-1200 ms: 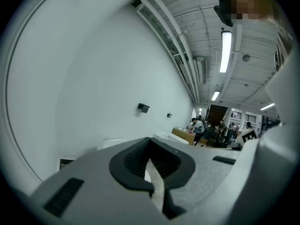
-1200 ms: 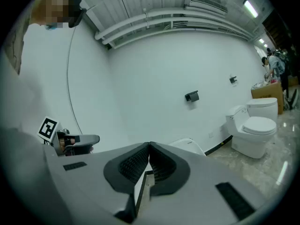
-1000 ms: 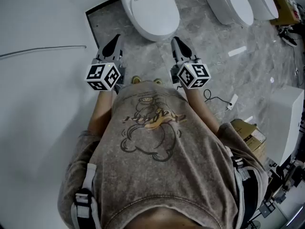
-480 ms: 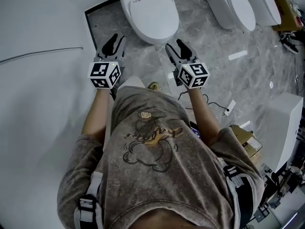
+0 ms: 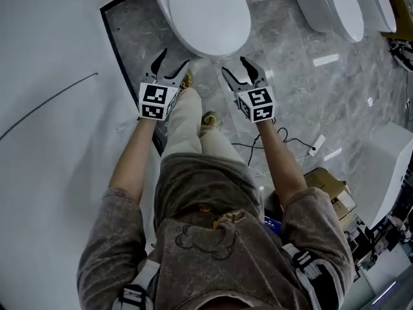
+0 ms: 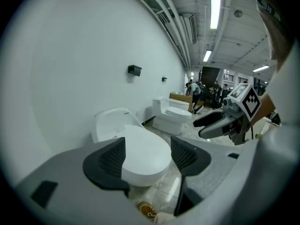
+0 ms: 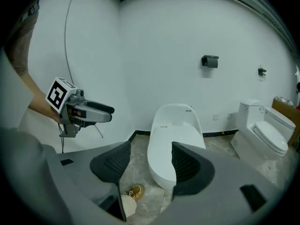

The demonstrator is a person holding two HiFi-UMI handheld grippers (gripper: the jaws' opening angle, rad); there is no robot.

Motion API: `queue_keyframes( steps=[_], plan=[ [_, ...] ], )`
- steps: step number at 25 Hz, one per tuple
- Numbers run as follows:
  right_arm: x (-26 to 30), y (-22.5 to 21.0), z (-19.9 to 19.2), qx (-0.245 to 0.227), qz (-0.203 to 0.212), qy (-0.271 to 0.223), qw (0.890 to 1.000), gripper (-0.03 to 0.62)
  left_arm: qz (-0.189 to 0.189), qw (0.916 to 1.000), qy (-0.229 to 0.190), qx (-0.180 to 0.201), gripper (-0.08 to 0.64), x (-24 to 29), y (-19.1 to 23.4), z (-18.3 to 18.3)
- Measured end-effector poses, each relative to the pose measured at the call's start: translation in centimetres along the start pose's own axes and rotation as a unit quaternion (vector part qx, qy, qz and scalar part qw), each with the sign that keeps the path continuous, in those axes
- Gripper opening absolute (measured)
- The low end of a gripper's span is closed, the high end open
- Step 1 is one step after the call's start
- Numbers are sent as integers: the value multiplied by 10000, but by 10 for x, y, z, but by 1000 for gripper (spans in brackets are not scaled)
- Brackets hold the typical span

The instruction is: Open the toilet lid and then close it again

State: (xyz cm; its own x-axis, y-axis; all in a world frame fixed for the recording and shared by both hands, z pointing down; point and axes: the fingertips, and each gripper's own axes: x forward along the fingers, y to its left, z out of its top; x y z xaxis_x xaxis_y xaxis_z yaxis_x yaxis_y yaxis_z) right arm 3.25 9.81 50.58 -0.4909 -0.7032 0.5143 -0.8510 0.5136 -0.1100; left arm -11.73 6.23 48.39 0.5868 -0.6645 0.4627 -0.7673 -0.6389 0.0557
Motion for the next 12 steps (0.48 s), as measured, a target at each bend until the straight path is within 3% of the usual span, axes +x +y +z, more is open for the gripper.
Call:
queue_keyframes(
  steps=[6,12],
  plan=[
    [72,-24,-87,-170,-45,474,9987,278,-356,9977,455,341,310,81,4,-86],
    [132,-52,-155,-435,-250,541,9973,278,-587,9933,610,791,313,151,5,-162]
  ],
)
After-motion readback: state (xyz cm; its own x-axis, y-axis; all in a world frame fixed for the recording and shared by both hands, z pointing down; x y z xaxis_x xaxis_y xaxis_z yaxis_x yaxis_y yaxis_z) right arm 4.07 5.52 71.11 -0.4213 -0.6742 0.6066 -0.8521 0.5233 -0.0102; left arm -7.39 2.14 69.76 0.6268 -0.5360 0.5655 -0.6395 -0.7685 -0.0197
